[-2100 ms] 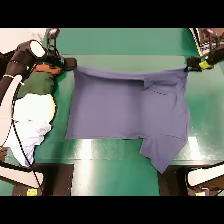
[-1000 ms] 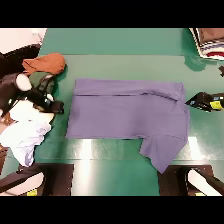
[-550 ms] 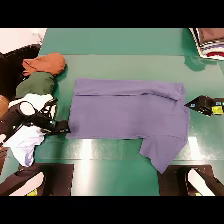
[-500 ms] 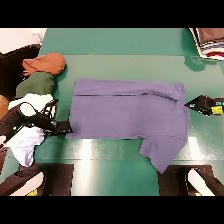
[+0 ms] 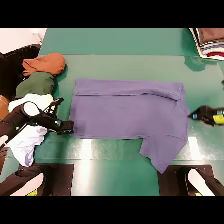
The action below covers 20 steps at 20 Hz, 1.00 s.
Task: Fold the shirts.
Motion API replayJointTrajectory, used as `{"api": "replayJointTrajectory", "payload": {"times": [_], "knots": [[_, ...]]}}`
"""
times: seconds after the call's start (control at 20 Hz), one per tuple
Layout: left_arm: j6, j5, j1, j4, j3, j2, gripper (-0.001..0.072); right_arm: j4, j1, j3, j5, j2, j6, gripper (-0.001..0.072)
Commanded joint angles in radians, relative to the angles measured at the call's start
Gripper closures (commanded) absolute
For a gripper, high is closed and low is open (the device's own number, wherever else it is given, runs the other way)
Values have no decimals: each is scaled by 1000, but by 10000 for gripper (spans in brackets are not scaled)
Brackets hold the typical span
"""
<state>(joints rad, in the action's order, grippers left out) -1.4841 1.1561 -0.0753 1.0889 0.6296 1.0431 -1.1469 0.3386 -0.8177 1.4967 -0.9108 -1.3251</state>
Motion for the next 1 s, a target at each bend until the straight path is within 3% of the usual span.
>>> {"api": "replayJointTrajectory", "payload": {"times": [0.0,0.25,0.35,0.5,0.55,0.65,0.75,0.8,0.95], "knots": [[1,27,-3,0,75,-2,684,-210,88,145,56,0,-21,190],[1,-18,-3,1,93,-1,684,-198,112,318,-29,-76,-42,204],[1,-23,-3,3,93,-1,684,-129,74,327,-89,-123,-43,261],[19,-20,-3,10,93,-1,683,-77,-25,325,-145,-188,-52,266],[19,-19,-3,16,93,-1,684,-84,-66,325,-148,-209,-54,296],[19,5,-3,68,93,-1,684,-85,-124,325,-148,-224,-53,543],[17,67,-3,136,93,-21,685,-92,-157,325,-132,-183,-53,667],[9,88,-3,171,93,-61,685,-105,-166,325,-113,-143,-53,697],[-33,211,-3,253,93,-215,685,-169,-170,293,31,11,-55,698]]}}
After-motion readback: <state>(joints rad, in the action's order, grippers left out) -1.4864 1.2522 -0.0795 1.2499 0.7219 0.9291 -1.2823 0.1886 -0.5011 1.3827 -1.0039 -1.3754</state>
